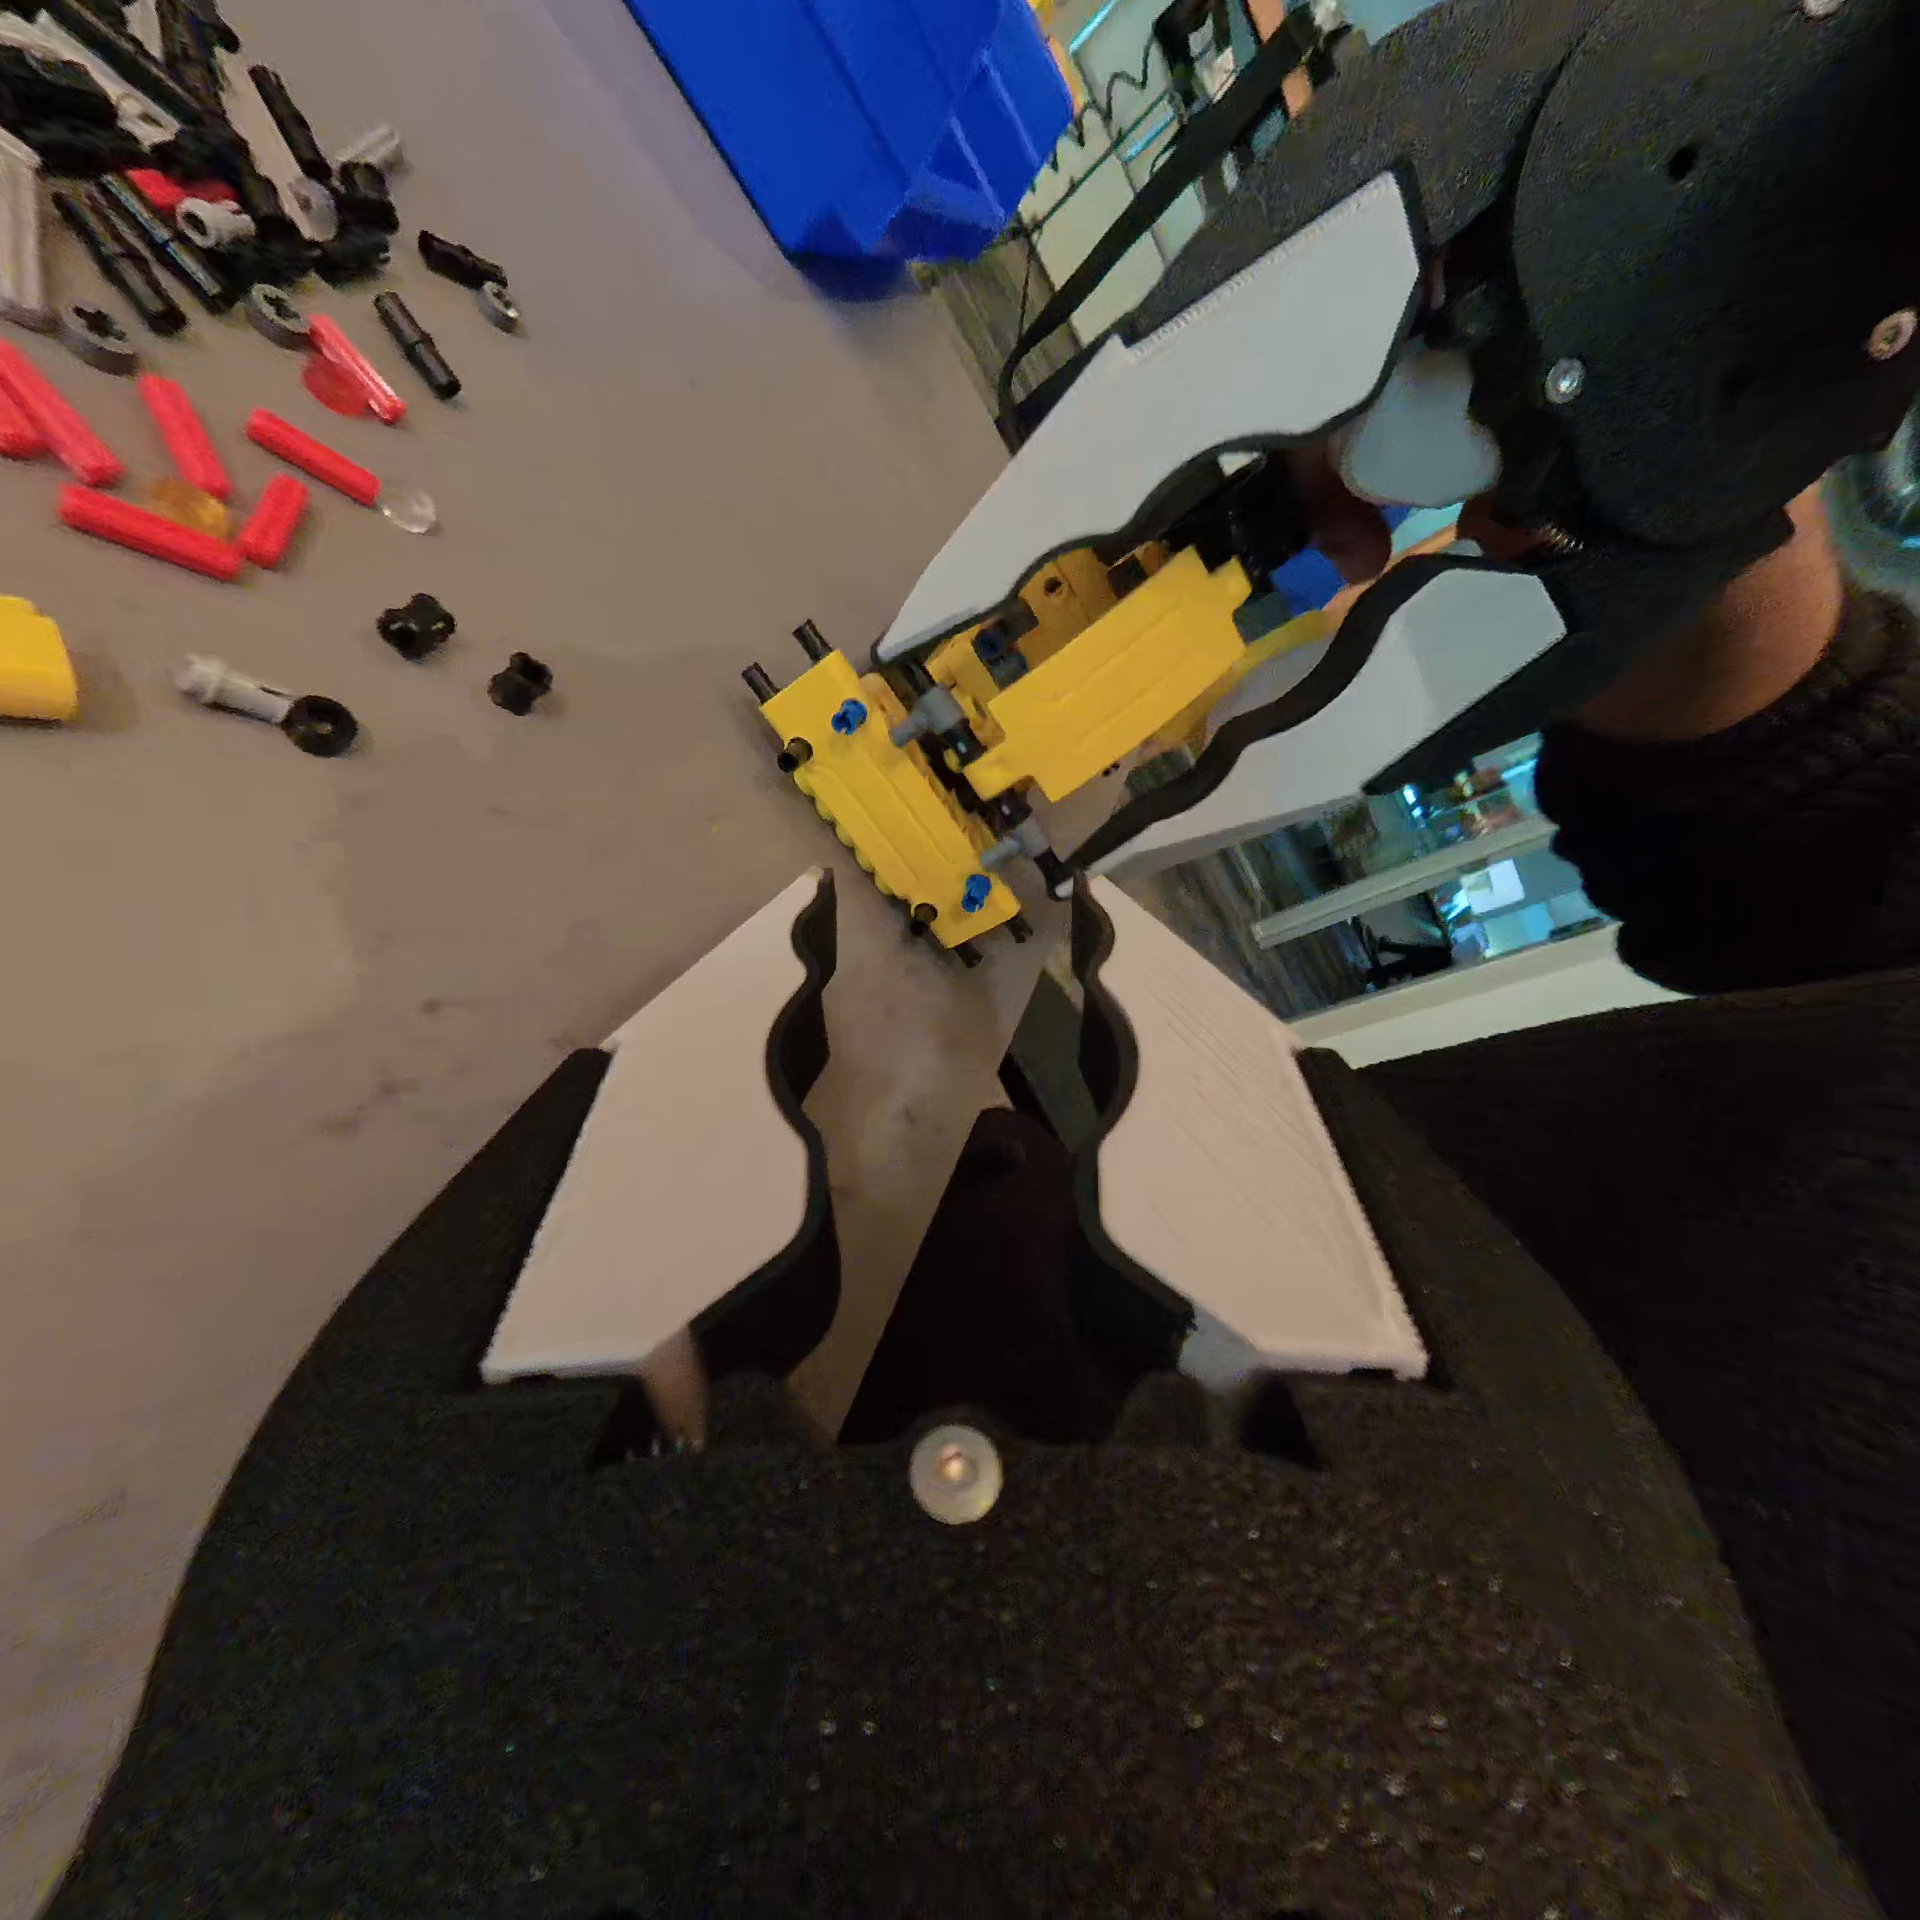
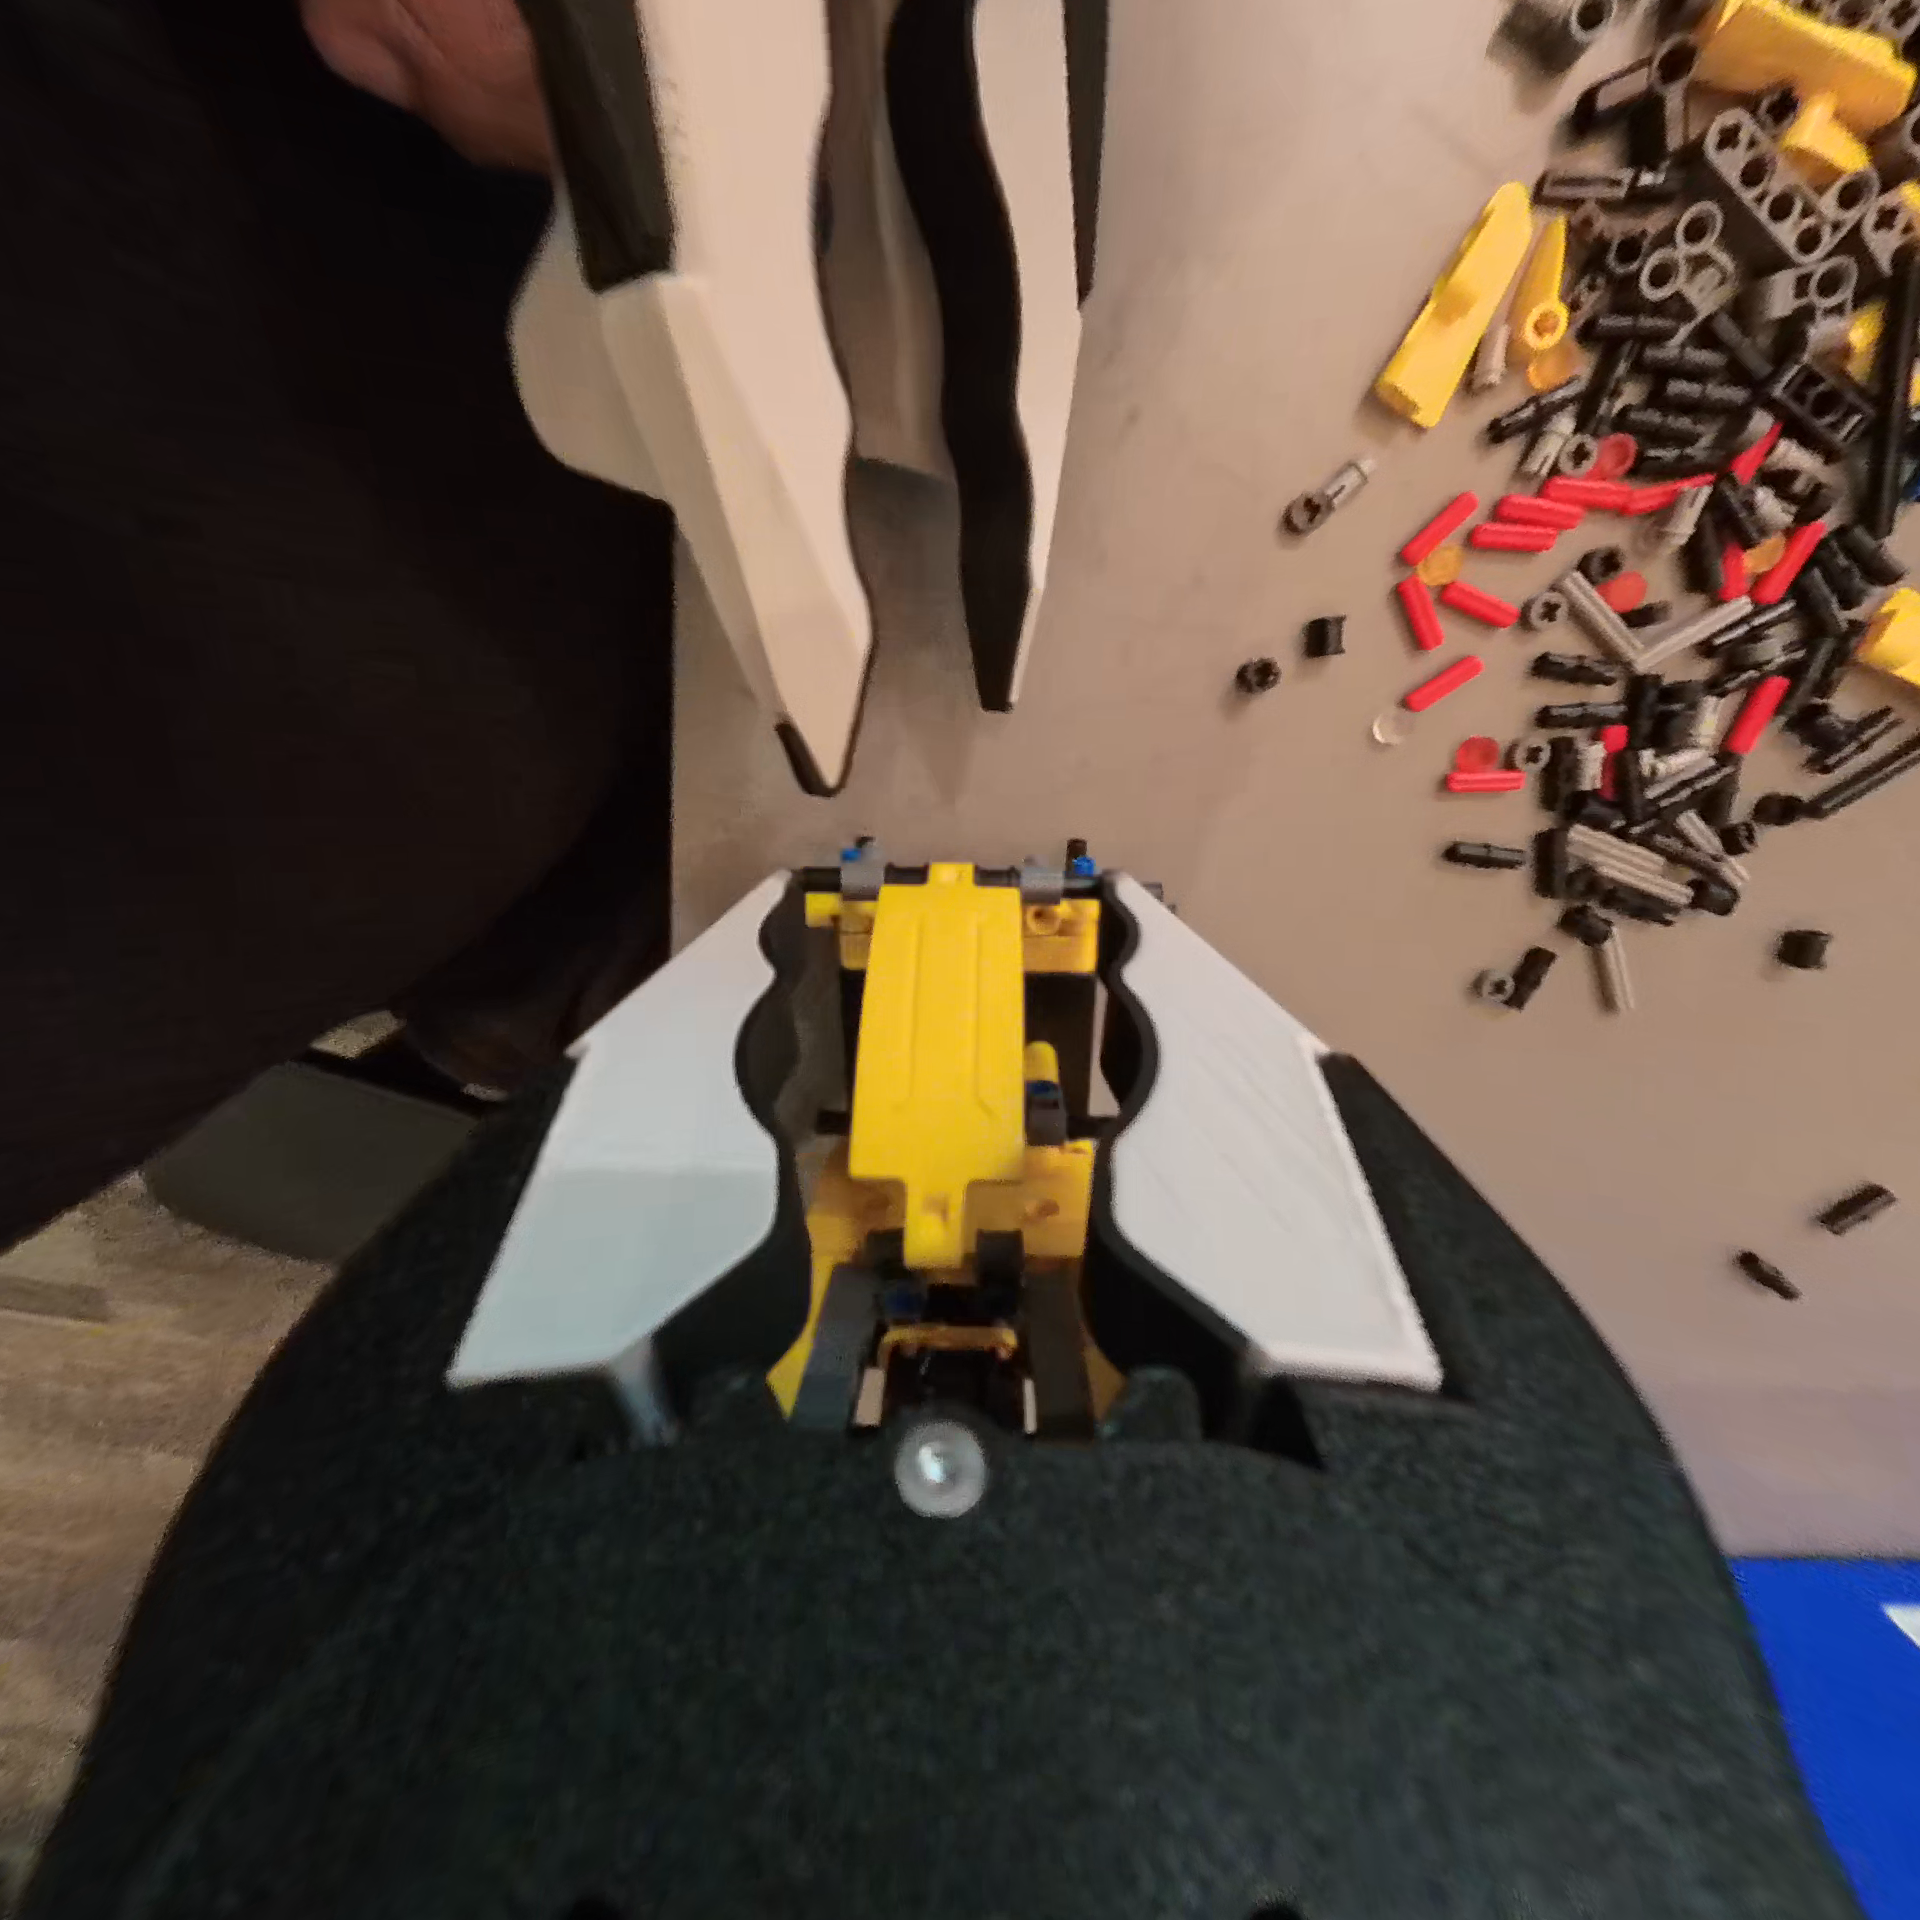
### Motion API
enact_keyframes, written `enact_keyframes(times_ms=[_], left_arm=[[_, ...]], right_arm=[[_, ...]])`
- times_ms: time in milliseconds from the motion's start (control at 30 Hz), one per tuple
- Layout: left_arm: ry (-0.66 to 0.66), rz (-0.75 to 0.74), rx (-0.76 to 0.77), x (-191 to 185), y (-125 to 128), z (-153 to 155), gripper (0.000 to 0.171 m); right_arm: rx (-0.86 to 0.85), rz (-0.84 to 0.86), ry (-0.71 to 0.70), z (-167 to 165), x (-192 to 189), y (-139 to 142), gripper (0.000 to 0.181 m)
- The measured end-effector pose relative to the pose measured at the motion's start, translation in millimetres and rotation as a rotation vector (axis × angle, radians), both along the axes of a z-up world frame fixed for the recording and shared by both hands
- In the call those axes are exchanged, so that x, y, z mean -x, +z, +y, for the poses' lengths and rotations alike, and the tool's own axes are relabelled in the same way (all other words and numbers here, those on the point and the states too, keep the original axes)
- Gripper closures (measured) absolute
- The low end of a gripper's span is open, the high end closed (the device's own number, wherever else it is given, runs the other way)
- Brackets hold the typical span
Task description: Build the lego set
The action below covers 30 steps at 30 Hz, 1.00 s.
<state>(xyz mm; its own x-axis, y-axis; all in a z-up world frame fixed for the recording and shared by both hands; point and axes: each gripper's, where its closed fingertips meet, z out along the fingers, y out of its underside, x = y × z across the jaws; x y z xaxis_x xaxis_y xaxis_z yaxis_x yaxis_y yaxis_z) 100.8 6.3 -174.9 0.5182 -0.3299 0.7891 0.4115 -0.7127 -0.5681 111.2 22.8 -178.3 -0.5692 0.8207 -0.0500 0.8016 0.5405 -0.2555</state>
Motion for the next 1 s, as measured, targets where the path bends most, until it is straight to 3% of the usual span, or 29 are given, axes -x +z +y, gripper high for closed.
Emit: enact_keyframes(times_ms=[267, 467, 633, 767, 1000], left_arm=[[0.169, 0.017, 0.0, 5.3, 3.2, 3.7, 0.127], [0.279, 0.004, -0.058, -9.0, 9.6, -9.4, 0.127], [0.345, 0.008, -0.11, -35.1, 4.5, -24.7, 0.127], [0.423, -0.035, -0.092, -54.6, -4.5, -31.4, 0.127], [0.551, -0.073, -0.059, -87.9, -17.2, -42.7, 0.127]], right_arm=[[0.095, 0.155, 0.115, -12.2, -10.2, 19.8, 0.125], [0.051, 0.292, 0.095, 11.6, -10.1, 64.9, 0.125], [-0.08, 0.375, 0.018, 42.9, -16.0, 87.3, 0.125], [-0.122, 0.367, 0.03, 56.1, -16.5, 73.2, 0.125], [-0.075, 0.237, 0.161, 59.4, 23.5, 34.1, 0.125]])
